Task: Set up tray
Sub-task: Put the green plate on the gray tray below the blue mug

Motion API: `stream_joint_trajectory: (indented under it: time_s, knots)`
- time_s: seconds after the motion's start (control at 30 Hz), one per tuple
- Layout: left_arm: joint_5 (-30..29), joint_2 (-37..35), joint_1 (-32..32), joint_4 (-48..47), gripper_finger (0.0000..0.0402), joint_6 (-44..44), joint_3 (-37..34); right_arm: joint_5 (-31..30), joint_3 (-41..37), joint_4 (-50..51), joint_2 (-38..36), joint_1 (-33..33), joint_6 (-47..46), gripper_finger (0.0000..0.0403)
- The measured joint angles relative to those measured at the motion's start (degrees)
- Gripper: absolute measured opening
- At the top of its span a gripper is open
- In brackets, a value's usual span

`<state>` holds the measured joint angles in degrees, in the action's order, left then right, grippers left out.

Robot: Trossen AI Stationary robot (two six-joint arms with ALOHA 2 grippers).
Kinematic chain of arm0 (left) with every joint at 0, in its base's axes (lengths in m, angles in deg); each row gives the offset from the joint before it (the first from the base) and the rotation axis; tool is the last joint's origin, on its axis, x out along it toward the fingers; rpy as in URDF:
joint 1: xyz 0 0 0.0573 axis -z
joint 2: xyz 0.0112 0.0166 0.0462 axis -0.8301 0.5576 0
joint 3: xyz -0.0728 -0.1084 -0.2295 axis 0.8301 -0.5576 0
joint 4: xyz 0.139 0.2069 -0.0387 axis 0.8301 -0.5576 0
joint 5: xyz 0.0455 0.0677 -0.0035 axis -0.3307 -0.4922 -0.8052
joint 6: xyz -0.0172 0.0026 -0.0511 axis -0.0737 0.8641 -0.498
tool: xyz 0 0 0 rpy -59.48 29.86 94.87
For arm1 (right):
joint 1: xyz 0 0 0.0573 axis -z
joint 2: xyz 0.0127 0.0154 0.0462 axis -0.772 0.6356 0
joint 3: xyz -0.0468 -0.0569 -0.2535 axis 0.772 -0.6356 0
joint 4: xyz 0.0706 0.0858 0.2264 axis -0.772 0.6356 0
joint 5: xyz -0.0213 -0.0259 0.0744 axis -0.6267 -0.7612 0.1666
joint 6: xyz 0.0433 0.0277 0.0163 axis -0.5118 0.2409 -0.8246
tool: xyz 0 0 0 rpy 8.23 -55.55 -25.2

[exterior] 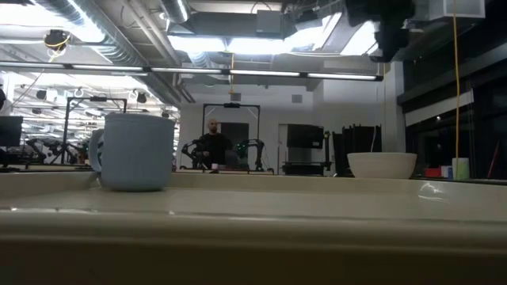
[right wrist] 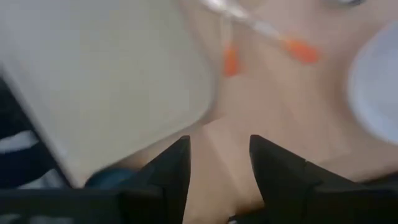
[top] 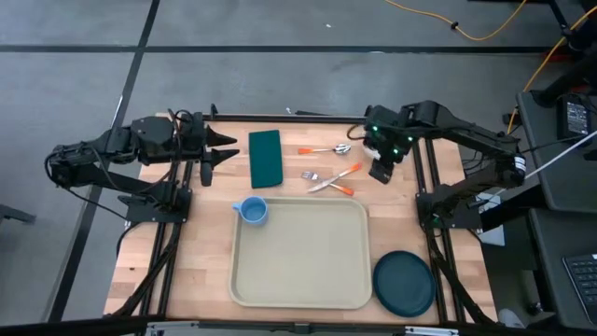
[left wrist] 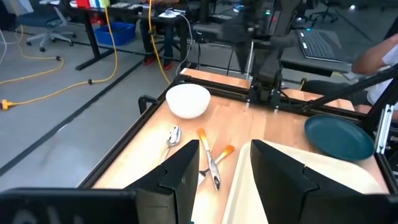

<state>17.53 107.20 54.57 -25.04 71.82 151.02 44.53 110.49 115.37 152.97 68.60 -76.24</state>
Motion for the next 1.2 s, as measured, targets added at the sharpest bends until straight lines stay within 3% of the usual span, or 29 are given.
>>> stream_joint_trajectory:
  time_s: [0.3, 0.47, 0.6, 0.7, 0.87, 1.2]
  knots:
    - [-1.8, 0.0, 0.0, 0.0, 0.0139, 2.8, 0.0, 8.6, -9.0, 0.4, -5.3, -14.9, -2.7, 0.017]
    - [-1.9, 0.0, 0.0, 0.0, 0.0139, 2.8, 0.0, 7.5, -10.7, 1.5, -5.4, -25.6, -1.5, 0.017]
    - [-1.6, 0.0, 0.0, 0.0, 0.0139, 2.7, 0.0, 2.3, -13.5, 0.6, -5.4, -33.6, -2.4, 0.017]
    - [-1.6, 0.0, 0.0, 0.0, 0.0139, 2.3, 0.0, 0.4, -17.0, -2.5, -5.4, -38.8, -4.6, 0.017]
    - [-1.6, 0.0, 0.0, 0.0, 0.0139, 1.7, 0.0, 2.0, -24.6, -11.4, -5.3, -45.0, -10.9, 0.017]
    - [-1.5, 0.0, 0.0, 0.0, 0.0139, 1.1, 0.0, 3.2, -36.0, -26.8, -5.3, -52.7, -19.0, 0.017]
